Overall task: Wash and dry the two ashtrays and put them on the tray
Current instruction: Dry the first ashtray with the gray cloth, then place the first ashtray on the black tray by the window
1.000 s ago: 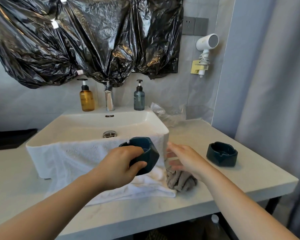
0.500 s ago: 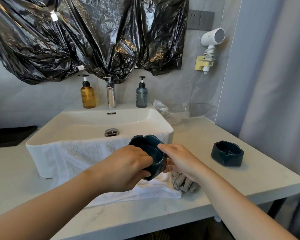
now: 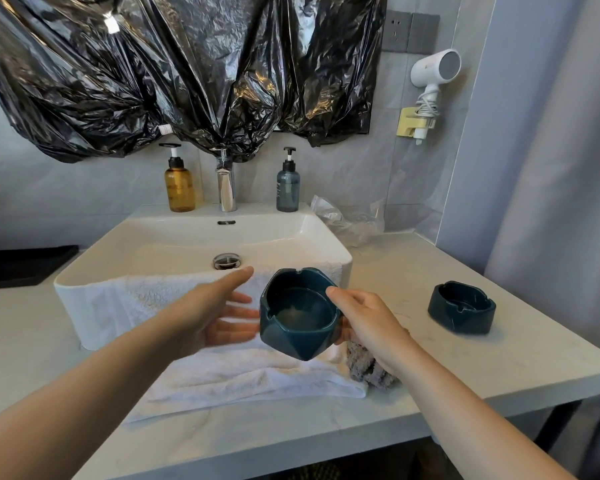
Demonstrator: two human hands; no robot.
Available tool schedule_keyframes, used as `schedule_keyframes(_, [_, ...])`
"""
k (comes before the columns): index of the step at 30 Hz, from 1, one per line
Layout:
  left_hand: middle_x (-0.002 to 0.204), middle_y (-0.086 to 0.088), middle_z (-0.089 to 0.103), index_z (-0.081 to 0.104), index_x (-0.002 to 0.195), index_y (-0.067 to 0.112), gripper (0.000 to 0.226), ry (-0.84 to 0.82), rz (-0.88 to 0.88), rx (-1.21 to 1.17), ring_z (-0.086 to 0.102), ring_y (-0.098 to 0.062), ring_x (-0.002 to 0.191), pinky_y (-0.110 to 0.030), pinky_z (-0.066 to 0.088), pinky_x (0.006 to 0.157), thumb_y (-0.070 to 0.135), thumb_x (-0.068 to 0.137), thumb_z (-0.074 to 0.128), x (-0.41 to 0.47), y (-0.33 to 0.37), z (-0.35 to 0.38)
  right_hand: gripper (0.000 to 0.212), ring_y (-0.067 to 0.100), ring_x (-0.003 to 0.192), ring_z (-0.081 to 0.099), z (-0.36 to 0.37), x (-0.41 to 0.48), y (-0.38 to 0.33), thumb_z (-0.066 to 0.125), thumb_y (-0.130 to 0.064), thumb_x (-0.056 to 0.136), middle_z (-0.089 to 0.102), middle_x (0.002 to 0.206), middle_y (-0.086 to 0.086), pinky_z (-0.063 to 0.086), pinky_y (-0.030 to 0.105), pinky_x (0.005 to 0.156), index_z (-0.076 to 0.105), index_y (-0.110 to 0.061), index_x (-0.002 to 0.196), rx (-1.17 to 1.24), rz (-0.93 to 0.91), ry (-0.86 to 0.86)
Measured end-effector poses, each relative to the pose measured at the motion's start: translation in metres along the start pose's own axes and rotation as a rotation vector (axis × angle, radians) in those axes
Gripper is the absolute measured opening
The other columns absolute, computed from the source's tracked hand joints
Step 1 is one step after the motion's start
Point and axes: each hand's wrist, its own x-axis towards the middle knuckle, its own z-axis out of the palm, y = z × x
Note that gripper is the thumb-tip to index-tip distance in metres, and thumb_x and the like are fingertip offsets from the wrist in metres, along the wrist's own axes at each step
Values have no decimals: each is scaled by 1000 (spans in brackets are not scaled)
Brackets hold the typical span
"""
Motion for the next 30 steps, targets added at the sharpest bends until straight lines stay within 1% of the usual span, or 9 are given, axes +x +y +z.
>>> schedule_keyframes(2, [107, -21, 69, 58, 113, 7, 65, -80, -53, 34, 73, -33, 83, -35, 61, 66, 63, 80, 54, 1, -5, 2, 40, 22, 65, 59, 3, 0, -2, 50, -35, 97, 64, 76, 14, 52, 35, 62, 68, 0, 92, -22, -37, 6])
schedule_keyframes(5, [109, -16, 67, 62, 113, 17, 59, -83, 97, 122, 74, -32, 81, -36, 61, 68, 65, 80, 50, 4, -11, 10, 41, 23, 63, 60, 7, 0, -5, 50, -34, 97, 63, 73, 16, 51, 36, 61, 66, 1, 86, -66, -85, 22])
schedule_keyframes(12, [97, -13, 71, 67, 101, 10, 35, -18, 285, 178, 73, -30, 73, -38, 60, 59, 40, 95, 52, -2, -15, 19, 46, 21, 62, 58, 4, -1, -6, 49, -39, 98, 61, 71, 13, 49, 36, 60, 65, 2, 83, -73, -78, 13])
schedule_keyframes(16, [95, -16, 71, 67, 102, 8, 32, -14, 287, 160, 72, -30, 72, -39, 61, 60, 34, 96, 52, -5, -12, 21, 47, 20, 70, 63, 0, 0, -11, 46, -48, 97, 69, 83, 15, 54, 35, 64, 70, -7, 96, -117, -72, 5])
schedule_keyframes(19, [96, -15, 70, 67, 102, 8, 31, 21, 276, 154, 72, -29, 71, -37, 60, 57, 34, 96, 51, -8, -14, 14, 45, 18, 79, 65, -2, -2, -15, 41, -50, 97, 70, 90, 6, 56, 31, 67, 68, -15, 101, -245, -80, 30])
schedule_keyframes(21, [96, -16, 70, 67, 101, 8, 31, 58, 260, 159, 71, -29, 71, -38, 60, 57, 34, 96, 52, -12, -19, 3, 37, 19, 79, 65, -6, -3, -17, 47, -45, 97, 69, 87, 2, 56, 35, 71, 68, -15, 96, -364, -140, 86])
schedule_keyframes(23, [97, -16, 70, 66, 101, 8, 30, 111, 236, 166, 72, -31, 73, -38, 60, 56, 34, 96, 52, -18, -24, -12, 25, 16, 77, 64, -6, -3, -23, 55, -36, 95, 68, 79, -3, 51, 30, 70, 70, -17, 88, -480, -228, 89])
schedule_keyframes(25, [98, -17, 70, 67, 101, 8, 31, 172, 220, 151, 72, -33, 76, -37, 59, 56, 35, 96, 53, -26, -29, -31, 20, 12, 74, 62, 2, -2, -32, 58, -31, 93, 69, 76, -6, 48, 27, 68, 72, -19, 84, -558, -296, 44])
schedule_keyframes(30, [101, -21, 70, 65, 107, 5, 33, 329, 193, 56, 71, -34, 71, -46, 61, 63, 34, 97, 51, -55, -41, -95, 23, 15, 72, 58, 53, 9, -61, 59, -28, 90, 67, 71, -3, 49, 35, 68, 68, -18, 71, -684, -423, -109])
